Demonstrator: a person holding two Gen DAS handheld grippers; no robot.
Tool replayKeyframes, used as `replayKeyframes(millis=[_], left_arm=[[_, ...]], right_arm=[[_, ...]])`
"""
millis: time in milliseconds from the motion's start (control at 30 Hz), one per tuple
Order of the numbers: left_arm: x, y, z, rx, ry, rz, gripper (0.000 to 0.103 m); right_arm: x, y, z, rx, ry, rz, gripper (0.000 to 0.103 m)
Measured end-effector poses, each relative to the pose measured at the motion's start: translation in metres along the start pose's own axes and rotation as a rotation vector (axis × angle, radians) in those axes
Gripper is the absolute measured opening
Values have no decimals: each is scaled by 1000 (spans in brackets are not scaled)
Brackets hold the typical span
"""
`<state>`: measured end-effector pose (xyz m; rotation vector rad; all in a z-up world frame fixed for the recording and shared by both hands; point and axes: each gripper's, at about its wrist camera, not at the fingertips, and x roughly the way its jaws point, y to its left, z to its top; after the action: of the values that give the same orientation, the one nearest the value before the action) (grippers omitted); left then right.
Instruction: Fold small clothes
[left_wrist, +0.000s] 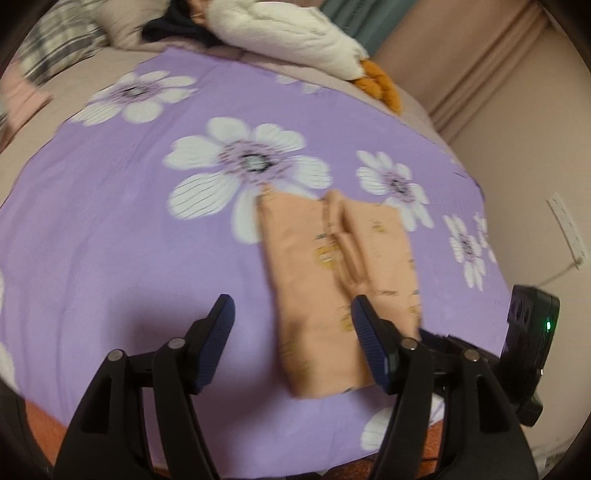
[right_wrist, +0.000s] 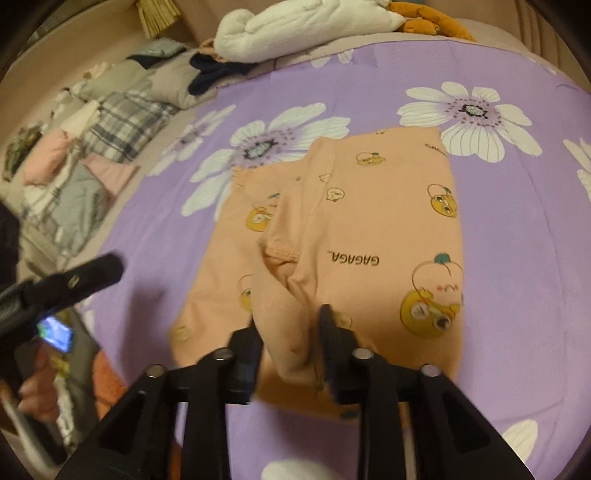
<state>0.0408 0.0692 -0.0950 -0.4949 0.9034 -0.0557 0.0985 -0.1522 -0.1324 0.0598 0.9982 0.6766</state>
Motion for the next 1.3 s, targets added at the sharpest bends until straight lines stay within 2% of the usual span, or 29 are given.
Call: replayKeyframes(millis=[67,233,300,433,533,667,767,833,867,967,1133,1300], left_arm=[[8,-7,6,12,17,-37,77],[52,-24,17,14,124,-146,79],[72,-31,19,18,165,-158,79],[107,-43,20,18,228,-136,77],[118,-49,20,30,231,-142,76],[126,-51,21,2,260,-178,55],[130,-51,21,-6,263,-196,45],[133,-52,20,-6,266,-193,29],[135,-54,19,-2,270,-194,15],[129,-57,19,19,246,-166,13],[94,-67,30,79,161,-159,12],[67,-59,38,110,111,-125,12]], right_arm=[[-11,-4,-4,6,-17,14,48],[-33,-26,-12,79,-53,-31,55],[-37,-35,-16,113,-58,-71,55],[-41,-53,-21,181,-65,-134,55],[-44,-63,-24,211,-69,-147,55],[-45,-69,-28,228,-71,-162,55],[-46,-72,-29,241,-73,-160,55],[-46,-72,-31,247,-73,-161,55],[-46,-73,-32,249,-72,-162,55],[-44,-76,-33,261,-63,-167,55],[-45,-78,-33,273,-59,-170,55],[-47,-73,-29,253,-73,-168,55]])
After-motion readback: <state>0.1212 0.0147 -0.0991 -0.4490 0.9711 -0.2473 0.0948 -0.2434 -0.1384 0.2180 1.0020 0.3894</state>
